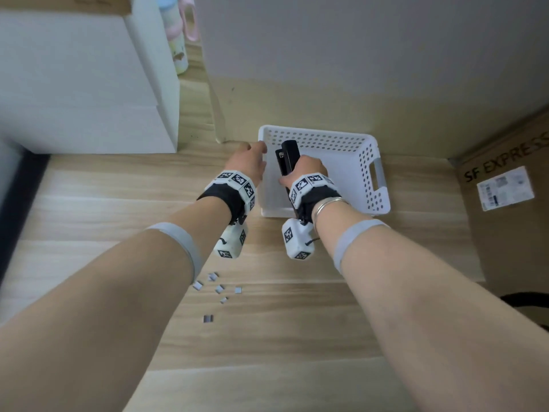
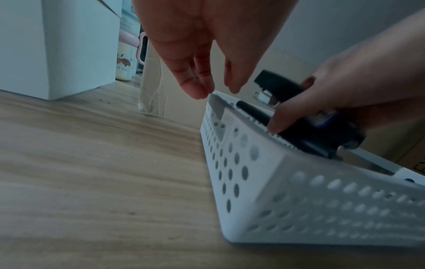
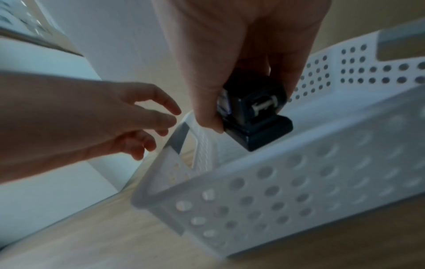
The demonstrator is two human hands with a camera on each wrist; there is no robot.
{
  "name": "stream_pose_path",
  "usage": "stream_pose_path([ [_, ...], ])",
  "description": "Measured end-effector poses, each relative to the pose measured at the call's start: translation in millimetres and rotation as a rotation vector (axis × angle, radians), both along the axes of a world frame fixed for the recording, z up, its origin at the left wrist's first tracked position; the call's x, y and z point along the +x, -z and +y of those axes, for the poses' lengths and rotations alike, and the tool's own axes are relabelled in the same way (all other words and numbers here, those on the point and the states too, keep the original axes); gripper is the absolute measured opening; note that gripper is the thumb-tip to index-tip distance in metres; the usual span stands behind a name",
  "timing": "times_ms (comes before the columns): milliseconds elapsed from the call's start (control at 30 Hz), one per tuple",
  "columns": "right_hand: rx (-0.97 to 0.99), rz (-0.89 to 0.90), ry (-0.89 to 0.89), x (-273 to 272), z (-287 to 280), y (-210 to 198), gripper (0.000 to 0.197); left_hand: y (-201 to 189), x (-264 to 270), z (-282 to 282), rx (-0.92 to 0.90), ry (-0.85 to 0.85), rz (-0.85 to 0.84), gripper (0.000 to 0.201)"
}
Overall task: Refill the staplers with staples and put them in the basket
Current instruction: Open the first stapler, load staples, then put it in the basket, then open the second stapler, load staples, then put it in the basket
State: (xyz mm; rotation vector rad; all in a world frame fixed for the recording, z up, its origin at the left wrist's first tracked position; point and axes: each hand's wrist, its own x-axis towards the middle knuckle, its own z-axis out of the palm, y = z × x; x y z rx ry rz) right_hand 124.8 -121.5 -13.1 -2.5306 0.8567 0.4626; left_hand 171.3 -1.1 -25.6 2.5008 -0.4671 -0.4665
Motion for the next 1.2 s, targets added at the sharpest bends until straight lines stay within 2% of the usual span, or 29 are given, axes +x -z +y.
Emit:
stream_pose_path([
  [167, 0.022, 0.024, 0.062, 20.4, 4.8, 26.9, 0.041, 17.3, 8.6, 1.3, -0.077, -0.008, -0.011, 0.026],
  [300, 0.029, 0.049, 0.093, 28.3, 5.4, 43.9, 0.057, 25.8, 9.4, 1.2, -0.131, -0.037, -0.007, 0.026],
  [433, 0.026, 0.03, 0.104, 31.7, 10.1, 55.2, 0.053, 29.0, 8.7, 0.8, -0.148, -0.049, -0.004, 0.026],
  [600, 0.049, 0.047, 0.119, 29.5, 11.0, 46.4, 0.064, 23.6, 6.5, -0.6, -0.126, -0.037, 0.017, 0.028],
  [700, 0.003, -0.023, 0.136, 20.0, 9.0, 27.3, 0.064, 14.0, 1.1, -0.6, -0.105, -0.036, -0.006, 0.029],
  [900, -0.143, -0.174, 0.091, -27.0, -5.3, -8.5, 0.031, -9.5, -35.5, -2.5, -0.07, -0.027, -0.051, 0.031],
  [1200, -0.217, -0.077, 0.27, -154.0, -33.1, -4.4, 0.024, 1.3, -126.0, -13.3, -0.103, 0.1, 0.004, 0.031],
])
